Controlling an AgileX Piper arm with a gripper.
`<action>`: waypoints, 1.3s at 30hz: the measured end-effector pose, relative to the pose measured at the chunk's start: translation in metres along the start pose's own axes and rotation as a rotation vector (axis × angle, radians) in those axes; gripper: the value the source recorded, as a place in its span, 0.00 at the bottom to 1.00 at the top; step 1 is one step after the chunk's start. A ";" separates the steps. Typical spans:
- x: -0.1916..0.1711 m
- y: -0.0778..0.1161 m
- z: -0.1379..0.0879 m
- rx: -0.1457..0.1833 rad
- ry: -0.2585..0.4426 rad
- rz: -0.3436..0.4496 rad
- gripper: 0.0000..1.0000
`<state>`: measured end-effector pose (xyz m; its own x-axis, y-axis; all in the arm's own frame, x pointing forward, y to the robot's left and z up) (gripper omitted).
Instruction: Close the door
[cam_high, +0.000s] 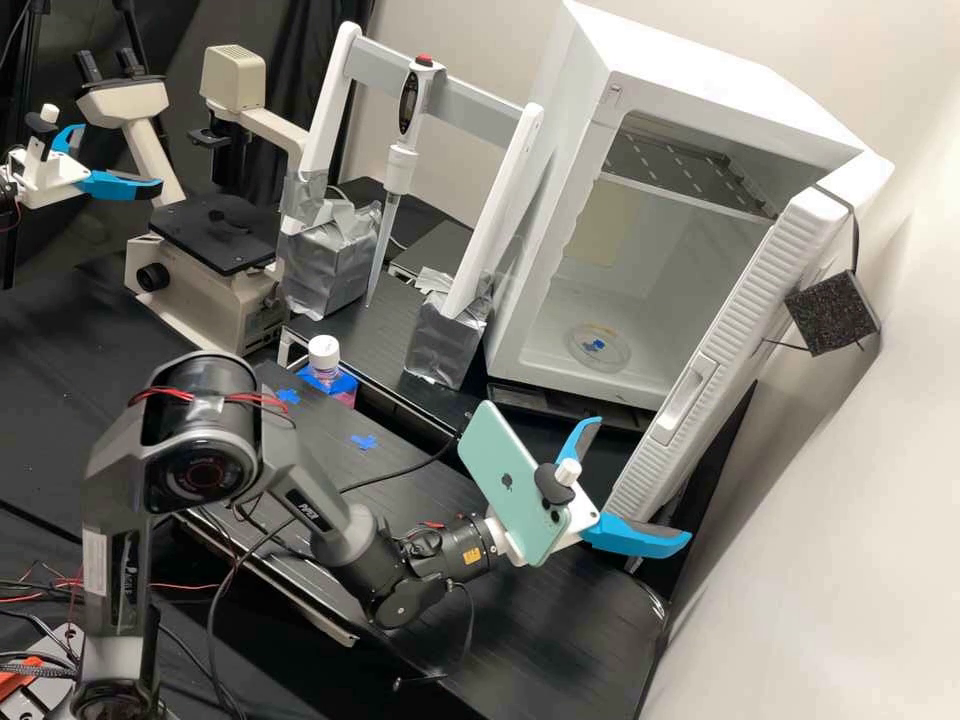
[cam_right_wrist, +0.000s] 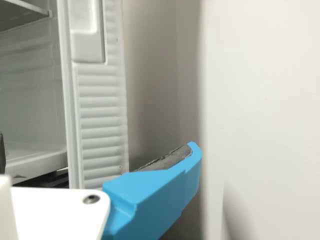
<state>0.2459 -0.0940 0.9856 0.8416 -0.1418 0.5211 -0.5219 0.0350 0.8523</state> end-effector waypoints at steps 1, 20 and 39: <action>0.003 -0.001 0.001 0.005 0.003 -0.005 1.00; 0.016 -0.014 -0.001 0.177 0.045 -0.097 1.00; -0.011 -0.058 -0.076 0.186 0.279 -0.370 1.00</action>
<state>0.2776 -0.0189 0.9339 0.9671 0.1592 0.1986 -0.1754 -0.1486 0.9732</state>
